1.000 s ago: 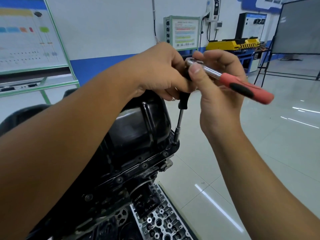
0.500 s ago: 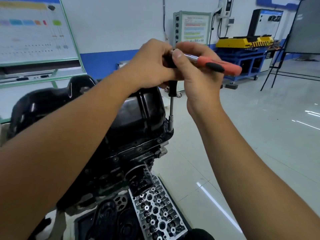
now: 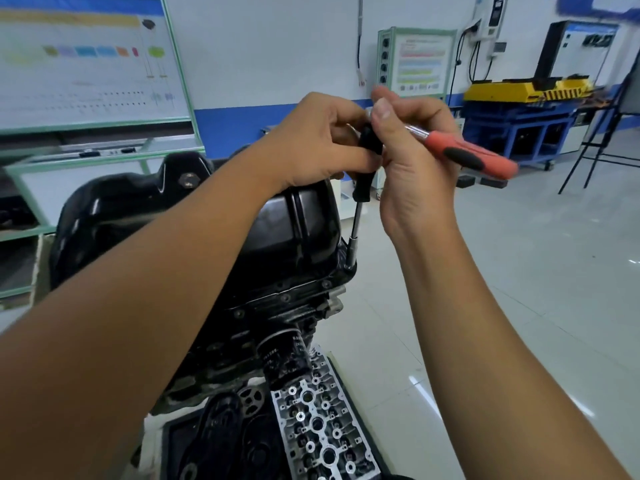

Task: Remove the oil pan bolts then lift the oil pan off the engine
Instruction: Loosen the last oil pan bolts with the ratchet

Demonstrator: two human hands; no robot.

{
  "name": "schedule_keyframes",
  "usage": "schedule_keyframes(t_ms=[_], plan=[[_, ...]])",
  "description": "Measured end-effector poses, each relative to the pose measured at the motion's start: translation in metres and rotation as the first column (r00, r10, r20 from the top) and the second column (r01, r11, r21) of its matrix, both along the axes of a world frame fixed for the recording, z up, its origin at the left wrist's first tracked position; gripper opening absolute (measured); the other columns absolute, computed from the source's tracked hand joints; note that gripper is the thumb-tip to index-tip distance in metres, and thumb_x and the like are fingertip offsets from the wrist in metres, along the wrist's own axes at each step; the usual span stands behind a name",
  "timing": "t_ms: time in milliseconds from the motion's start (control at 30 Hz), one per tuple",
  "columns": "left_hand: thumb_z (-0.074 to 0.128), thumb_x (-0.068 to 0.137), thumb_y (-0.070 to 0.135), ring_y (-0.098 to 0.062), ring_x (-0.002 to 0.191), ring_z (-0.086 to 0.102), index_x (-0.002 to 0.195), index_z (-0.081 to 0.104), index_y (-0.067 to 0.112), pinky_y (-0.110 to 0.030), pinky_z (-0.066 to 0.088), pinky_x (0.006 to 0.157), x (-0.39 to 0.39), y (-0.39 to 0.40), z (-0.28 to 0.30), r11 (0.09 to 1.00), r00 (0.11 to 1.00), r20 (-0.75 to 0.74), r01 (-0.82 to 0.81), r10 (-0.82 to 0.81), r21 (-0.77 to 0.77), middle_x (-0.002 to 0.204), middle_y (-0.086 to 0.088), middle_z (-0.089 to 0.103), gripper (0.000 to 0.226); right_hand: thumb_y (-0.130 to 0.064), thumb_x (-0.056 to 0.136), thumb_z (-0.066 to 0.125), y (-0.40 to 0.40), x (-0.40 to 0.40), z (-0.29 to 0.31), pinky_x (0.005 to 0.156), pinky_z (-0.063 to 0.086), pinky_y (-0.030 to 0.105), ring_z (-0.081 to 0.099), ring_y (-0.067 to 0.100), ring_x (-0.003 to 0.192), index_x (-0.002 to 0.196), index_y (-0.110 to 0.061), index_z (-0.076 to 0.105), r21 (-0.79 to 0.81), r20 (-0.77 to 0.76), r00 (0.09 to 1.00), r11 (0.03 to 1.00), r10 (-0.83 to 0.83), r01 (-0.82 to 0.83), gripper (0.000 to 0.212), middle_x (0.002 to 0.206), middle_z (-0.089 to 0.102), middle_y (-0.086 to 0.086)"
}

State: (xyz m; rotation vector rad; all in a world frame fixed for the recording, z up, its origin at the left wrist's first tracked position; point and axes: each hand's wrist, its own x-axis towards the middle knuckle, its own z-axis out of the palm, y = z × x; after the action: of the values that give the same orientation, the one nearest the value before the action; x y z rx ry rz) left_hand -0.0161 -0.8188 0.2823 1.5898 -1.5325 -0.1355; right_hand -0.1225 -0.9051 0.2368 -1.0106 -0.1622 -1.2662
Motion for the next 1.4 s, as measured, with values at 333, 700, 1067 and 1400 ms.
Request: schedule_keyframes(t_ms=[333,700,1067,1400], plan=[[0.084,0.082,0.008,-0.008,0.067,0.064,0.113,0.068,0.004,-0.043,0.061,0.073,-0.001,0.002,-0.001,0.998,0.998,0.017,-0.059,0.06,-0.025,0.07,-0.004,0.072,0.035,-0.013,0.106,0.053,0.004,0.005,0.006,0.093,0.057,0.056,0.068,0.033,0.104,0.125,0.008,0.06,0.02,-0.141,0.969,0.979,0.202,-0.201,0.029,0.122,0.068,0.019],[0.086,0.082,0.013,-0.009,0.065,0.063,0.105,0.073,0.0,-0.032,0.058,0.067,0.006,0.001,-0.001,0.999,0.999,0.027,-0.041,0.04,0.016,0.073,-0.004,0.072,0.029,-0.017,0.106,0.055,0.004,0.008,0.005,0.093,0.058,0.059,0.071,0.033,0.098,0.104,-0.006,0.065,0.088,-0.068,0.971,0.971,0.227,-0.221,0.015,0.101,0.075,0.011],[0.088,0.08,0.015,-0.025,0.078,0.072,0.102,0.072,-0.003,-0.045,0.061,0.08,0.007,0.001,-0.003,0.999,0.998,0.033,-0.045,0.044,0.025,0.086,-0.021,0.076,0.033,-0.024,0.107,0.053,-0.001,0.01,0.004,0.095,0.056,0.059,0.072,0.032,0.098,0.112,-0.007,0.064,0.122,-0.039,0.963,0.958,0.268,-0.261,0.021,0.099,0.076,0.011],[0.088,0.076,0.019,-0.026,0.082,0.069,0.101,0.071,-0.008,-0.055,0.058,0.092,0.007,0.003,-0.002,0.997,0.999,0.017,-0.029,0.028,0.067,0.09,-0.033,0.071,0.041,-0.02,0.106,0.055,-0.004,0.009,-0.003,0.086,0.06,0.046,0.074,0.027,0.097,0.115,-0.009,0.063,0.11,-0.007,0.943,0.938,0.332,-0.329,0.016,0.1,0.077,0.012]])
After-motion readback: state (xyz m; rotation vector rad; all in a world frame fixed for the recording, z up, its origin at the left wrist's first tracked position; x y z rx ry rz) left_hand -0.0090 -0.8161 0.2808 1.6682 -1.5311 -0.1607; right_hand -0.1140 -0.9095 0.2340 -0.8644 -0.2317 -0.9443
